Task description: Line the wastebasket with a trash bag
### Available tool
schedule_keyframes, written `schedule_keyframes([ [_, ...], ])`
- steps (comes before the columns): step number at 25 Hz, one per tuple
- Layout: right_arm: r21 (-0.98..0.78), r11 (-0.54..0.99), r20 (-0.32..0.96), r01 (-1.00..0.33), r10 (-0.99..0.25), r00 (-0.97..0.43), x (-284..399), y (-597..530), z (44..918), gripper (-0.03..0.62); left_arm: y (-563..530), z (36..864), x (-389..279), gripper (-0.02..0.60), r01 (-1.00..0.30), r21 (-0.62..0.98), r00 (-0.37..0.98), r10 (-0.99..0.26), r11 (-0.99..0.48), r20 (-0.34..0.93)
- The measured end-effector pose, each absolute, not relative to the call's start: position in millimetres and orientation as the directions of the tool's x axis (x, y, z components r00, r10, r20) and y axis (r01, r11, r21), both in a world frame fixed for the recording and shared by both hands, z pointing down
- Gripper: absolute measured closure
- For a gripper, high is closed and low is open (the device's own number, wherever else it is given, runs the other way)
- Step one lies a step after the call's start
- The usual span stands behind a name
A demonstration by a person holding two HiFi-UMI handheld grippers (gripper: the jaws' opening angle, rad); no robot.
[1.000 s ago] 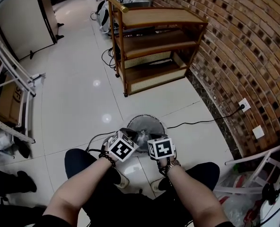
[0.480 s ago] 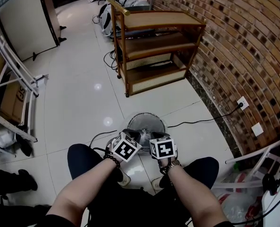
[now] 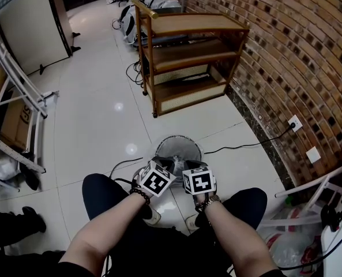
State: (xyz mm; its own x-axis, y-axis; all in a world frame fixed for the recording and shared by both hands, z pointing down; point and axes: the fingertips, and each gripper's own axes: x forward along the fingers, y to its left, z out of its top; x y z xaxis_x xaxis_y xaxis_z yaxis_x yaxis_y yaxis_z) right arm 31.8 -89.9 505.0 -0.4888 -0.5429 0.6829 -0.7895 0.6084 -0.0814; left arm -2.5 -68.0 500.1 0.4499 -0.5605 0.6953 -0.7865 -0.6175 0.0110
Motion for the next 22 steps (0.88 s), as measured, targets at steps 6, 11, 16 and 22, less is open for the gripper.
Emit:
schedule_keyframes([
  [6, -0.071, 0.602, 0.678, -0.796, -0.556, -0.481, 35.1, -89.1, 503.4, 0.592, -69.7, 502.9, -2.3, 0.58, -0.789, -0.004, 0.44, -0.57, -0.614, 0.694],
  [11, -0.072, 0.61, 0.673, -0.789, -0.553, -0.49, 31.0, -87.8, 504.3, 0.592, -70.7, 501.8, -1.4, 0.58, -0.788, -0.01, 0.444, -0.58, -0.615, 0.683],
  [16, -0.073, 0.612, 0.671, -0.787, -0.553, -0.493, 30.9, -87.4, 504.8, 0.592, -72.5, 499.8, -1.2, 0.58, -0.79, -0.017, 0.441, -0.588, -0.613, 0.678],
  [22, -0.075, 0.611, 0.671, -0.788, -0.554, -0.493, 31.2, -87.2, 505.4, 0.592, -72.7, 499.6, 2.2, 0.58, -0.786, -0.02, 0.444, -0.587, -0.618, 0.677],
])
